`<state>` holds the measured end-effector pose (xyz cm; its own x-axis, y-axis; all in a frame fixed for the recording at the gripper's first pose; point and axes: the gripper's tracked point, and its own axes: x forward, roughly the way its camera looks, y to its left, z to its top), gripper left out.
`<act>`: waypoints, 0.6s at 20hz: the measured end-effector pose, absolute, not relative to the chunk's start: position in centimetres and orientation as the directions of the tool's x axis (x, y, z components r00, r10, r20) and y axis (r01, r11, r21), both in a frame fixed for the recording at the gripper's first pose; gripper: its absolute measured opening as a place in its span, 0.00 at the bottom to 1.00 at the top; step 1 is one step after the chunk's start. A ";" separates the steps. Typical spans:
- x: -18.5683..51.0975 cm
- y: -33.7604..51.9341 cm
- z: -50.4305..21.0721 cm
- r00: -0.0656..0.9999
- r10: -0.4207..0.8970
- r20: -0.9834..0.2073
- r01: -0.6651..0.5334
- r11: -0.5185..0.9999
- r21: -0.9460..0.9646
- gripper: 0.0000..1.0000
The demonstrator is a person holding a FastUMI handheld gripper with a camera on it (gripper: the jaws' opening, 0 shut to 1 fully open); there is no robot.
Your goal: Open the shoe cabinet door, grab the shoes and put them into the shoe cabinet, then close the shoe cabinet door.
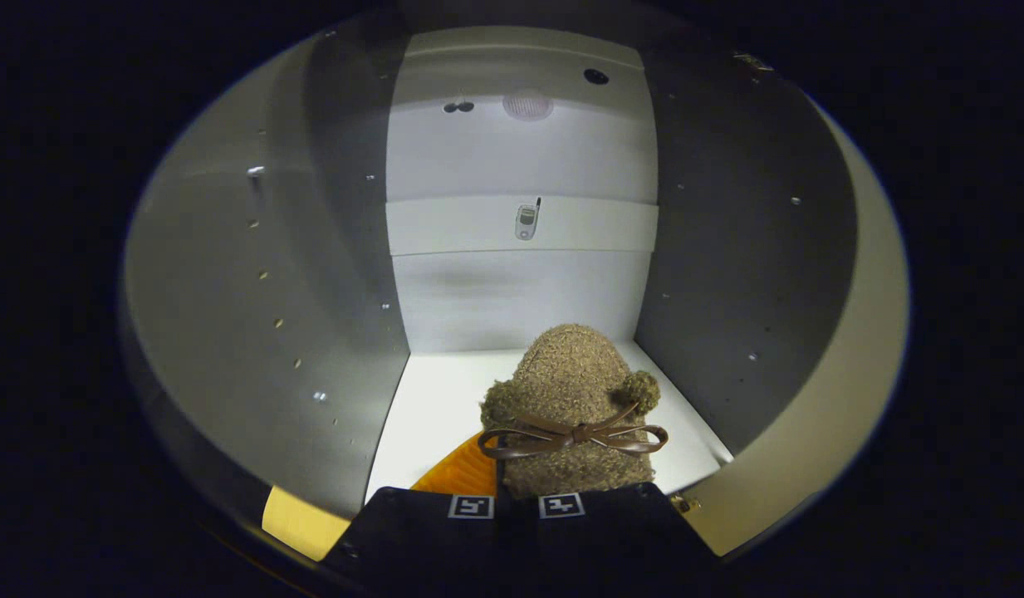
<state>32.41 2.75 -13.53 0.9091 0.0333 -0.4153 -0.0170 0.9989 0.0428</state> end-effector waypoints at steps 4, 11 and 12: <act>37.7 3.2 -15.5 0.892 0.034 -0.451 -0.036 0.999 0.006 0.05; 42.3 3.6 -18.6 0.865 0.045 -0.500 -0.030 0.999 0.037 0.05; 42.6 3.4 -19.1 0.856 0.037 -0.515 -0.025 0.999 0.030 0.05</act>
